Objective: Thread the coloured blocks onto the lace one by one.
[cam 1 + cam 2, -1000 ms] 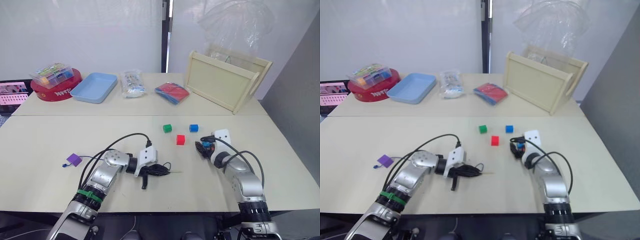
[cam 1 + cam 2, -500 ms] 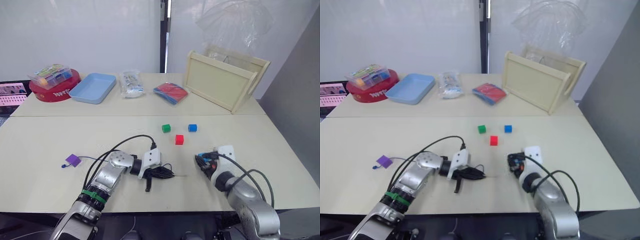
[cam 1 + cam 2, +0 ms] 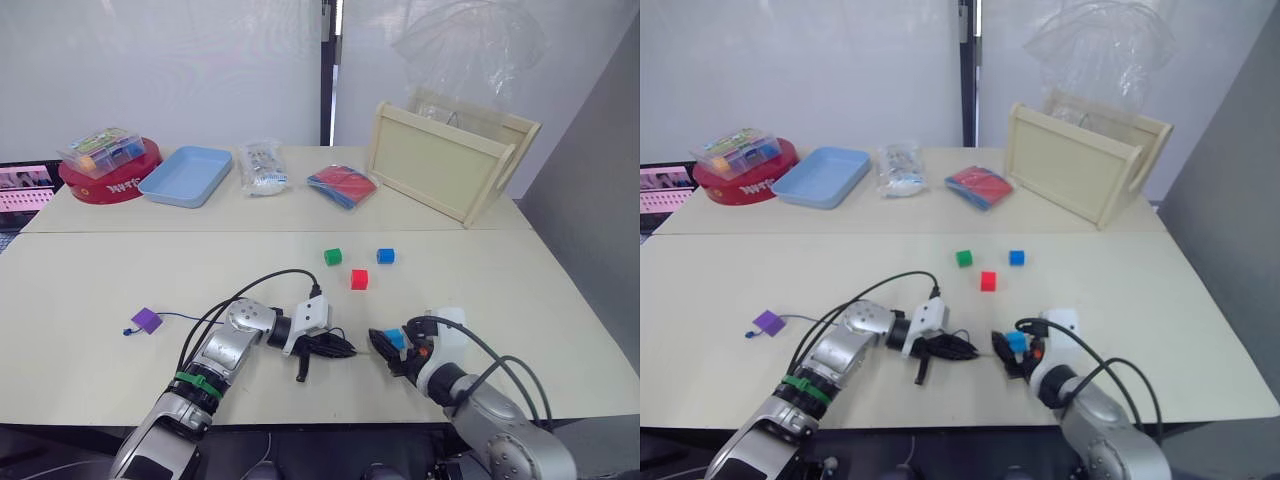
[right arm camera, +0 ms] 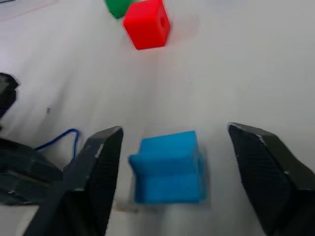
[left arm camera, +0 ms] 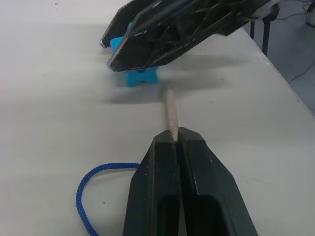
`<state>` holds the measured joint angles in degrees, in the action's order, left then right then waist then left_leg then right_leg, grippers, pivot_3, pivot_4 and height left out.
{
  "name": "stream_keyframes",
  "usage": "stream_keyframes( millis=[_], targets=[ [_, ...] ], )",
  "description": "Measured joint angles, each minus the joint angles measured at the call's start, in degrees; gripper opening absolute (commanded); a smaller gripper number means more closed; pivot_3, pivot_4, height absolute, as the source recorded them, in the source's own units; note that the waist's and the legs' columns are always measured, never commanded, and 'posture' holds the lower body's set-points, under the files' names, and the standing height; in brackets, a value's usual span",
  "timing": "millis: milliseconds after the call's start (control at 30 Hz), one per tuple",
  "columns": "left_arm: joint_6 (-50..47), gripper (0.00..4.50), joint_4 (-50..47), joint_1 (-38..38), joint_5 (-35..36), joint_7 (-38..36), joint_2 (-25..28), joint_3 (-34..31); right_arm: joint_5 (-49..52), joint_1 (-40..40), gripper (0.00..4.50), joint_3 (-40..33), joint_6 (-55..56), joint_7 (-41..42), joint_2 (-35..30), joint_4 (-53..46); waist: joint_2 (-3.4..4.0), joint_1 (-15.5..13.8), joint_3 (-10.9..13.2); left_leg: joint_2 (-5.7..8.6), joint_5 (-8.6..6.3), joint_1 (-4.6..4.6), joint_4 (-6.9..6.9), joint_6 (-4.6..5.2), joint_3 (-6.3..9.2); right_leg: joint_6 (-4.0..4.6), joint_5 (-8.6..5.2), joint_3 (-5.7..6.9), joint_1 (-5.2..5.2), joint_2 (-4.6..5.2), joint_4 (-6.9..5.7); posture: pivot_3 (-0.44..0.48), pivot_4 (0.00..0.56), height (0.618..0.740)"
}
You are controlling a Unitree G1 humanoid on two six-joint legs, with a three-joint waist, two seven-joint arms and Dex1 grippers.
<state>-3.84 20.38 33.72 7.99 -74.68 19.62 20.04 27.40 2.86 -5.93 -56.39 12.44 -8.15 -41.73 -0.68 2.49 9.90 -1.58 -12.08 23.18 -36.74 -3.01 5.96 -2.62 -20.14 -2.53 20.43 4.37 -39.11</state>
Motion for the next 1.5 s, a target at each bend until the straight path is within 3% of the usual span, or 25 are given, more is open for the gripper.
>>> stream_keyframes(
  millis=[100,267,333,500,700,900,1000,1233,1500],
  targets=[
    [0.00,0.00,-0.03,-0.18,0.42,-0.94,0.56,-0.06,6.57,-1.24,4.49,-3.17,-2.90,5.05,-6.17,-1.85,0.00,0.12,0.00,0.00,0.00,-0.01,-0.01,0.00,-0.01,0.00,0.00,-0.02,-0.03,0.01,0.02,0.000,0.150,0.740],
    [-0.19,0.00,-0.22,-0.72,1.12,-1.24,3.13,-1.44,8.99,-9.50,4.49,-5.13,-0.32,19.70,-29.81,-0.84,0.07,0.03,0.05,0.00,-0.01,-0.04,0.02,0.02,-0.01,-0.01,0.00,0.02,-0.07,-0.01,0.08,0.000,0.150,0.740],
    [-0.24,0.00,-0.47,-1.16,1.14,-0.73,3.69,-2.16,5.16,-12.13,4.49,-0.53,6.03,28.18,-39.83,1.34,0.07,0.00,0.05,0.00,-0.04,-0.02,0.00,0.06,-0.02,-0.01,-0.01,0.02,-0.07,0.00,0.15,0.000,0.150,0.740],
    [-1.33,0.00,-2.73,-3.15,1.28,1.05,4.24,-3.65,-5.91,-20.01,4.49,12.78,24.54,46.34,-50.77,11.88,0.02,0.09,0.06,0.01,-0.06,0.03,-0.06,0.10,-0.05,-0.02,-0.01,0.03,-0.08,0.02,0.20,0.000,0.150,0.740],
    [-2.64,0.00,-6.21,-5.44,1.30,2.84,4.89,-4.52,-19.18,-31.44,4.49,24.35,41.18,57.31,-50.13,26.92,0.02,0.15,0.06,0.00,-0.04,0.02,-0.07,0.07,-0.05,-0.01,-0.01,0.03,-0.07,0.03,0.17,0.000,0.150,0.740],
    [-4.29,0.00,-8.95,-5.63,1.71,5.67,4.29,-5.86,-25.23,-35.35,4.49,29.88,42.76,62.29,-46.69,31.09,0.03,-0.25,0.06,0.00,-0.04,0.07,-0.09,0.06,-0.04,-0.01,0.00,0.05,-0.06,0.05,0.18,0.000,0.150,0.740],
    [-4.79,0.00,-10.02,-5.68,1.70,6.50,3.53,-5.55,-27.28,-35.38,3.71,31.22,39.95,62.60,-45.47,30.95,0.03,-0.37,0.06,0.00,-0.03,0.06,-0.10,0.05,-0.03,-0.01,0.00,0.05,-0.06,0.04,0.16,0.000,0.150,0.740],
    [-5.07,0.00,-11.74,-7.25,1.22,7.20,3.09,-3.81,-29.04,-35.31,1.37,31.93,34.91,61.93,-43.59,30.51,0.03,-0.08,0.06,-0.01,-0.03,0.00,-0.09,0.05,-0.03,-0.01,0.00,0.04,-0.06,0.02,0.11,0.000,0.150,0.740],
    [-5.10,0.00,-11.75,-7.37,1.19,7.84,1.12,-2.11,-28.88,-35.25,1.35,31.45,27.19,61.39,-42.96,28.25,0.03,-0.22,0.06,-0.01,-0.03,0.01,-0.10,0.05,-0.03,-0.01,0.00,0.04,-0.08,0.03,0.11,0.000,0.150,0.740]
  ],
)
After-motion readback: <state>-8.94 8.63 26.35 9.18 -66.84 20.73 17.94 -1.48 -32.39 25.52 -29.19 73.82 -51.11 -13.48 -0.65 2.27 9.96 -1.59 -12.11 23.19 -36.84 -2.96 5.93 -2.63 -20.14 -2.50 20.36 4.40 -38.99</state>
